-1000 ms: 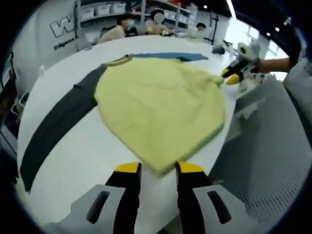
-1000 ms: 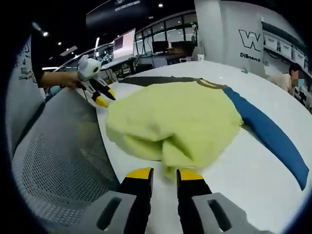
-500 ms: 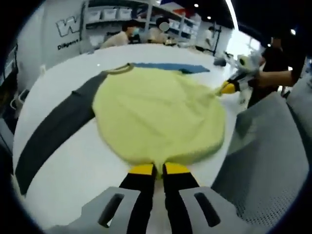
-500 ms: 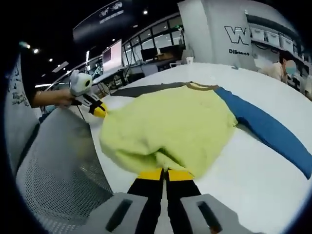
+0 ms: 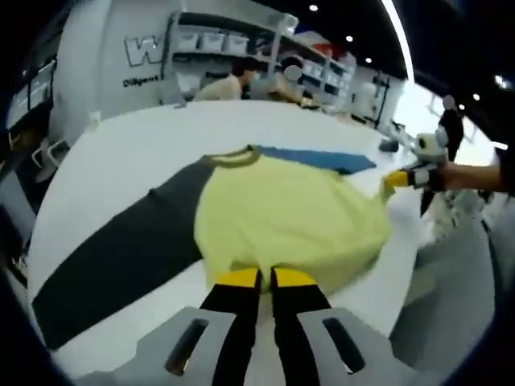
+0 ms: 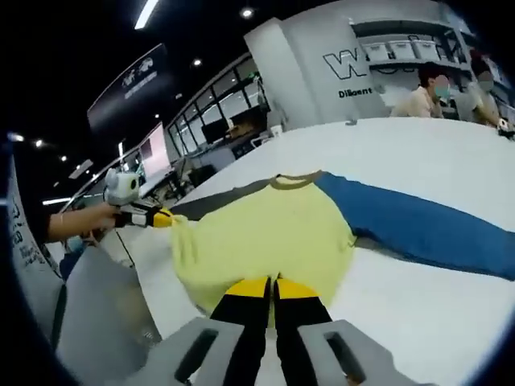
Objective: Fold the garment on the visible template until the final outline fits inside the template.
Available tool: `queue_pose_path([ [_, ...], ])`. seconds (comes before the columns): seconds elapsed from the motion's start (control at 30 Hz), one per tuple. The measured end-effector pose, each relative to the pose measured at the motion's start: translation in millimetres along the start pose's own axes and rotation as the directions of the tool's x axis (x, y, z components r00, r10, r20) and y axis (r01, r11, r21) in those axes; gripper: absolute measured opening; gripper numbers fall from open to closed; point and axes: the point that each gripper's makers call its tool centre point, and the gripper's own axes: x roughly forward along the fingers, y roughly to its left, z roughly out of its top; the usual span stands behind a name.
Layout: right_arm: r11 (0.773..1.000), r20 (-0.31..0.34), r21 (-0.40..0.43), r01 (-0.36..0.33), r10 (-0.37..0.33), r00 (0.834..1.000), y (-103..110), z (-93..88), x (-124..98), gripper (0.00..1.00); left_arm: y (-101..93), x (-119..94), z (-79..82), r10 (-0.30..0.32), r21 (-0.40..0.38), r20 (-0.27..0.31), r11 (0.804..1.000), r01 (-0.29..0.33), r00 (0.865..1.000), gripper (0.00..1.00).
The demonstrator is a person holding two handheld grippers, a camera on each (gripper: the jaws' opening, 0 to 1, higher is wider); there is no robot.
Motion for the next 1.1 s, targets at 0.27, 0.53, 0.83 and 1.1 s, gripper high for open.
queue_pose_path([
  [0.27,0.997,-0.009,0.013,0.076,-0.076,0.997,-24,6.3,15,0.00,28.3,34,6.9,0.021,-0.043,-0.014,0.999,-0.022,1.000,0.08],
  [0.53,0.995,-0.032,0.033,0.097,-0.096,0.995,-28,-0.1,20,0.00,21.0,24,-3.7,-0.022,-0.037,-0.035,0.999,0.021,0.999,0.15],
  [0.83,0.993,-0.055,0.035,0.111,-0.109,0.993,-36,-9.0,22,0.00,24.7,21,-23.7,-0.043,0.037,-0.093,0.998,0.046,0.995,0.13],
  [1.1,0.993,-0.057,0.030,0.111,-0.109,0.992,-37,-8.8,19,0.00,21.0,34,-6.7,-0.049,0.026,-0.051,0.998,0.051,0.997,0.11],
])
